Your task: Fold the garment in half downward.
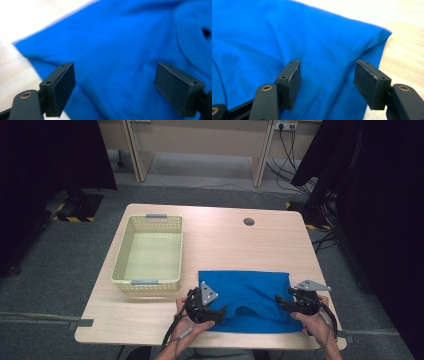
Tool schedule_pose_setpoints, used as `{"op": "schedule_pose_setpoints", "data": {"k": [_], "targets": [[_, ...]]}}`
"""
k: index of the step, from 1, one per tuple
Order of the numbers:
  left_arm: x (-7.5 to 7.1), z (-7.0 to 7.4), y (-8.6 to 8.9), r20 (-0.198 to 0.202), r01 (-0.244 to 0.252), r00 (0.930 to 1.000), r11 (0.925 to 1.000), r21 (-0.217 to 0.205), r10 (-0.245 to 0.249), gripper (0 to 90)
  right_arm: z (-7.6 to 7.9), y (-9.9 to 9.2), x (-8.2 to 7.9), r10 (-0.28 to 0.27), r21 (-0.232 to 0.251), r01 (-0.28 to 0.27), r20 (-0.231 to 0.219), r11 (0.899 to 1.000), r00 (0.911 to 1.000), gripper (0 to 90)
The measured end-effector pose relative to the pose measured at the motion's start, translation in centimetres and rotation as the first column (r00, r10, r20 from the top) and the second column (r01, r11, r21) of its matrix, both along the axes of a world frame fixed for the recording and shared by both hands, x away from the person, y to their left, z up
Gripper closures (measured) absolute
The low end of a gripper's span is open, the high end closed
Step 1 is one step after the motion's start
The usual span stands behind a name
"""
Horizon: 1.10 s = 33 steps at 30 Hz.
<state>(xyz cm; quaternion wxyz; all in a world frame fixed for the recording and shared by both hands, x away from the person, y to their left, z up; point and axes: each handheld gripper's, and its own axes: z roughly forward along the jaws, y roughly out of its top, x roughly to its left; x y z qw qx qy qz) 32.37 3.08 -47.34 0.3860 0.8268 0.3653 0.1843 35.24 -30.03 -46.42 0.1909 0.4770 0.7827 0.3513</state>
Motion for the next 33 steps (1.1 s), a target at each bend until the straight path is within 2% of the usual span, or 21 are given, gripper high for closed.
{"op": "schedule_pose_setpoints", "data": {"k": [2,3,5,10,15,17,19,21,22,24,27,29,33], "targets": [[-0.3,-0.7,-0.1,0.004,0.014,0.9999,0.9990,0.043,-0.014,17.7,-0.4,0.0,0.1,-0.004,-0.015,0.003,-0.013,1.000,0.9999,38.8],[-0.4,-0.8,0.2,0.001,0.007,1.0000,0.9996,0.028,-0.007,17.5,-0.6,-0.2,0.1,-0.010,-0.022,0.010,-0.015,1.000,0.9998,38.7],[-0.5,-0.7,0.5,-0.004,0.011,0.9999,0.9995,0.030,-0.011,18.4,-0.7,-0.5,0.3,-0.020,-0.004,0.020,-0.021,1.000,0.9996,39.2],[-1.0,-0.8,1.3,0.019,0.025,0.9995,0.9991,0.036,-0.025,22.3,-0.7,-1.3,0.4,-0.049,-0.040,0.049,0.000,0.998,0.9988,39.9],[-0.8,-0.8,1.6,0.009,0.025,0.9996,0.9992,0.030,-0.026,22.3,-0.5,-1.8,0.6,-0.072,-0.047,0.072,0.006,0.996,0.9974,40.2],[-0.8,-0.8,1.5,0.011,0.022,0.9997,0.9993,0.032,-0.022,22.3,-0.4,-1.7,0.4,-0.062,-0.029,0.062,0.005,0.998,0.9980,39.1],[-0.7,-0.8,1.6,-0.004,0.010,0.9999,0.9997,0.020,-0.010,21.7,-0.1,-1.4,0.1,-0.047,-0.008,0.047,0.007,0.999,0.9989,38.1],[-0.6,-0.8,1.6,-0.011,0.003,0.9999,0.9998,0.020,-0.003,19.2,0.0,-1.3,-0.1,-0.039,-0.005,0.039,0.009,0.999,0.9992,37.9],[-0.6,-0.8,1.6,-0.011,0.001,0.9999,0.9998,0.020,-0.001,18.9,0.2,-0.7,-0.4,-0.014,-0.007,0.014,0.001,1.000,0.9999,37.9],[-0.6,-0.8,1.6,-0.011,-0.001,0.9999,0.9998,0.020,0.001,18.7,0.2,-0.4,-0.7,0.002,-0.027,-0.002,-0.009,1.000,1.0000,38.1],[-0.6,-0.8,1.6,-0.013,-0.001,0.9999,0.9998,0.018,0.002,18.9,-0.3,-0.7,-0.7,-0.028,-0.087,0.027,-0.013,0.996,0.9995,37.6],[-0.5,-0.8,1.7,-0.015,-0.002,0.9999,0.9998,0.017,0.002,19.1,-0.5,-1.6,-0.5,-0.051,-0.042,0.050,-0.019,0.998,0.9985,37.3],[-0.5,-0.8,1.7,-0.017,-0.004,0.9998,0.9999,0.015,0.004,19.2,-0.4,-2.8,-0.5,-0.093,-0.026,0.092,-0.017,0.995,0.9956,37.2]]}}
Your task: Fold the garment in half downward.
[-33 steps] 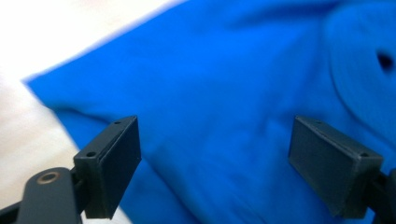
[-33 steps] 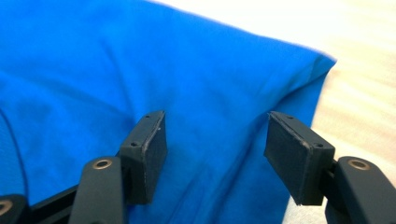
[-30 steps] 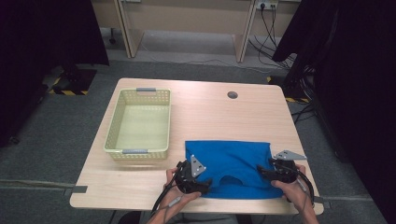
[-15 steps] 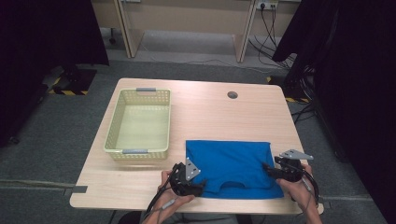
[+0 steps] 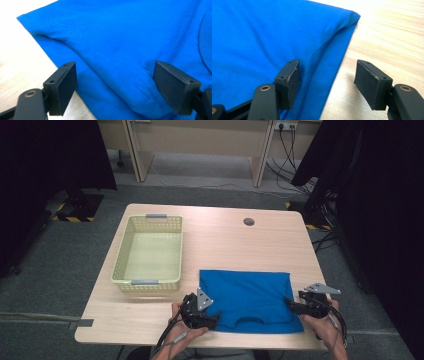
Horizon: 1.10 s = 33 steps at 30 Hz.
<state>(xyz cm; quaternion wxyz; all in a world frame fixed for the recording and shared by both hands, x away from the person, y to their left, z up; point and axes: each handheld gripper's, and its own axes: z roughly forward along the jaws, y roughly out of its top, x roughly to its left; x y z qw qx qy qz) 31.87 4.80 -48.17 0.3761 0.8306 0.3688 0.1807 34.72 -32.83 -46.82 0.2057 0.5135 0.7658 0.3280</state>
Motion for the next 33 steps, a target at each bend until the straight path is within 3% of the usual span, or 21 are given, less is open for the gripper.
{"op": "schedule_pose_setpoints", "data": {"k": [6,9,12,13,14,15,17,26,30,33], "targets": [[0.1,0.0,0.0,-0.004,0.000,1.0000,1.0000,-0.001,0.000,19.3,0.5,0.7,-0.2,0.024,0.001,-0.024,0.017,1.000,0.9996,37.0],[0.1,0.0,0.1,-0.007,-0.002,1.0000,1.0000,-0.005,0.002,19.2,1.0,1.8,-0.8,0.080,0.030,-0.081,0.014,0.996,0.9967,36.2],[0.1,0.0,0.1,-0.006,-0.005,1.0000,1.0000,-0.003,0.005,18.9,0.5,2.7,-1.2,0.115,0.013,-0.115,-0.007,0.993,0.9933,36.1],[0.1,0.0,0.1,-0.006,-0.005,1.0000,1.0000,-0.003,0.005,18.7,0.5,2.7,-1.2,0.115,0.013,-0.115,-0.007,0.993,0.9933,36.1],[0.1,0.0,0.1,-0.005,-0.009,1.0000,1.0000,-0.002,0.009,18.4,0.0,2.8,-1.1,0.103,-0.024,-0.104,-0.022,0.994,0.9944,35.7],[0.1,0.0,0.1,-0.003,-0.010,0.9999,1.0000,-0.001,0.010,18.2,-0.1,2.7,-1.0,0.100,-0.031,-0.101,-0.021,0.994,0.9948,35.0],[0.3,0.0,0.0,0.000,-0.015,0.9999,0.9999,0.004,0.015,18.0,-0.3,2.4,-0.8,0.090,-0.008,-0.090,-0.011,0.996,0.9959,36.5],[2.2,0.0,-0.9,0.045,-0.055,0.9975,0.9980,0.030,0.054,17.2,0.1,2.6,1.6,0.034,-0.068,-0.033,0.012,0.997,0.9993,35.1],[2.3,0.0,-0.9,0.041,-0.055,0.9977,0.9981,0.027,0.054,17.2,0.9,3.8,0.3,0.089,-0.012,-0.089,0.041,0.996,0.9952,31.7],[2.2,0.0,-0.9,0.045,-0.049,0.9979,0.9984,0.028,0.047,18.2,1.0,5.1,-0.5,0.127,-0.011,-0.127,0.042,0.992,0.9910,30.2]]}}
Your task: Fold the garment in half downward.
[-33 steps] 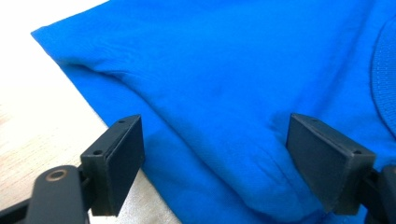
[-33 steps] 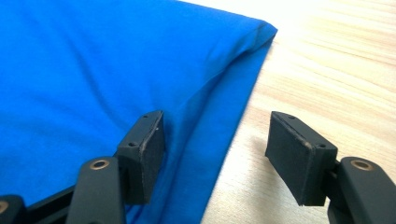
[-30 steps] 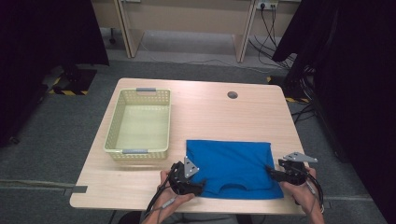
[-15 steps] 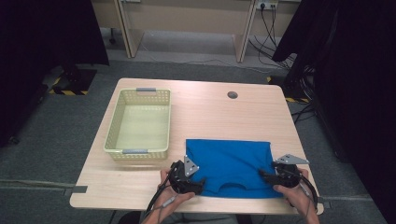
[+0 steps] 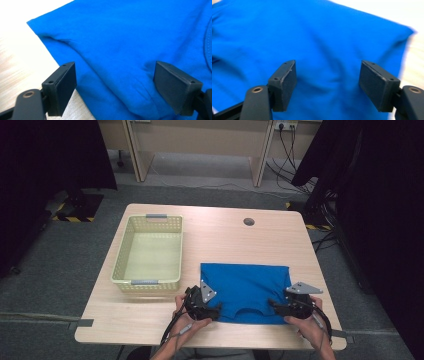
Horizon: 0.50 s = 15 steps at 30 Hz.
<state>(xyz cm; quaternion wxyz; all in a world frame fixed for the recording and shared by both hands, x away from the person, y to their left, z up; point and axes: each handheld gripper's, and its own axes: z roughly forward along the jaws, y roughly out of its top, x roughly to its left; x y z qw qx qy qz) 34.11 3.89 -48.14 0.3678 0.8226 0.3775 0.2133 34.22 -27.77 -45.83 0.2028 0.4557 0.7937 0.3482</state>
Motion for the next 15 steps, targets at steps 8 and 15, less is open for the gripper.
{"op": "schedule_pose_setpoints", "data": {"k": [8,15], "targets": [[0.1,0.0,0.3,-0.014,0.001,0.9999,1.0000,-0.009,-0.001,18.1,-1.4,0.4,-0.8,0.024,-0.048,-0.024,-0.007,0.999,0.9997,30.7],[0.0,0.0,0.4,-0.013,0.001,0.9999,1.0000,-0.007,-0.001,18.0,-1.0,-2.3,-2.0,0.003,-0.083,-0.006,-0.039,0.997,0.9992,30.9]]}}
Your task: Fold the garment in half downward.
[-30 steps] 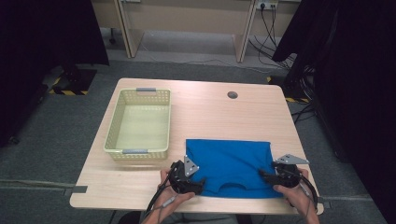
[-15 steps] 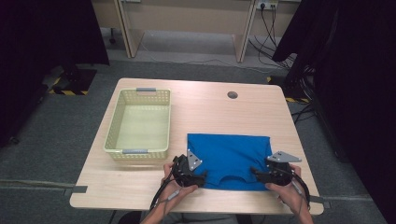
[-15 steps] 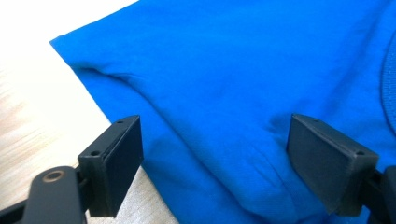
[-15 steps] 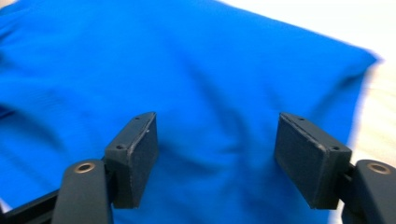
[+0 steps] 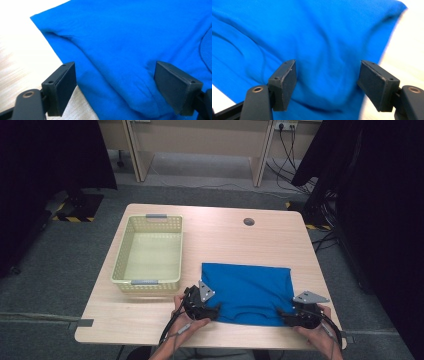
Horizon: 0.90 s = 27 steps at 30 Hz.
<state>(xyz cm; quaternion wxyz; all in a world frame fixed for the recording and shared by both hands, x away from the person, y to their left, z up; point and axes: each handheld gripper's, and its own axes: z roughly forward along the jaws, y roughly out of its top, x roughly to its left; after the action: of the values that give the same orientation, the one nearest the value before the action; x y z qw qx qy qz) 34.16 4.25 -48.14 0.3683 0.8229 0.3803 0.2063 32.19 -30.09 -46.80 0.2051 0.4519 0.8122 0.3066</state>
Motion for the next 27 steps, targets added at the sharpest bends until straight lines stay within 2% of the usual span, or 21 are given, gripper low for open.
{"op": "schedule_pose_setpoints", "data": {"k": [2,4,8,10,12,14,17,21,24,27], "targets": [[0.0,0.0,0.0,-0.003,-0.001,1.0000,1.0000,-0.002,0.001,17.9,0.2,-0.4,-0.1,-0.011,-0.010,0.011,-0.005,1.000,0.9999,30.7],[0.0,0.0,0.0,0.002,-0.002,1.0000,1.0000,-0.001,0.002,18.0,0.4,-0.3,-0.1,-0.004,0.005,0.004,-0.003,1.000,1.0000,29.3],[-0.4,0.3,-0.5,0.003,0.003,1.0000,0.9995,-0.032,-0.002,15.6,0.9,1.2,-0.2,0.019,0.046,-0.021,0.026,0.999,0.9995,26.2],[-0.9,0.6,-1.0,0.020,0.018,0.9997,0.9996,-0.020,-0.017,14.8,0.8,2.1,-0.2,0.038,0.051,-0.040,0.031,0.998,0.9988,25.9],[-1.0,0.6,-1.3,0.021,0.034,0.9992,0.9994,0.006,-0.034,14.5,0.4,3.0,-0.1,0.058,0.034,-0.058,0.022,0.998,0.9981,25.9],[-1.0,0.3,-1.3,0.011,0.034,0.9994,0.9992,0.021,-0.034,14.6,-0.1,3.4,0.0,0.064,0.015,-0.064,0.015,0.998,0.9979,25.9],[-0.8,0.0,-0.9,-0.017,0.022,0.9996,0.9997,-0.006,-0.022,13.3,-0.2,3.2,-0.2,0.068,0.022,-0.068,0.011,0.997,0.9976,26.3],[-0.7,0.0,-0.7,-0.026,0.020,0.9994,0.9997,-0.011,-0.021,13.3,0.0,2.9,-0.7,0.105,0.022,-0.104,-0.031,0.994,0.9940,24.9],[-0.7,0.0,-0.6,-0.045,0.023,0.9987,0.9995,-0.023,-0.024,13.7,0.2,2.7,-0.7,0.103,0.021,-0.102,-0.041,0.995,0.9939,22.9],[-0.7,0.0,-0.6,-0.051,0.029,0.9982,0.9990,-0.034,-0.031,13.7,0.7,2.7,-0.3,0.083,0.033,-0.082,-0.017,0.996,0.9964,21.6]]}}
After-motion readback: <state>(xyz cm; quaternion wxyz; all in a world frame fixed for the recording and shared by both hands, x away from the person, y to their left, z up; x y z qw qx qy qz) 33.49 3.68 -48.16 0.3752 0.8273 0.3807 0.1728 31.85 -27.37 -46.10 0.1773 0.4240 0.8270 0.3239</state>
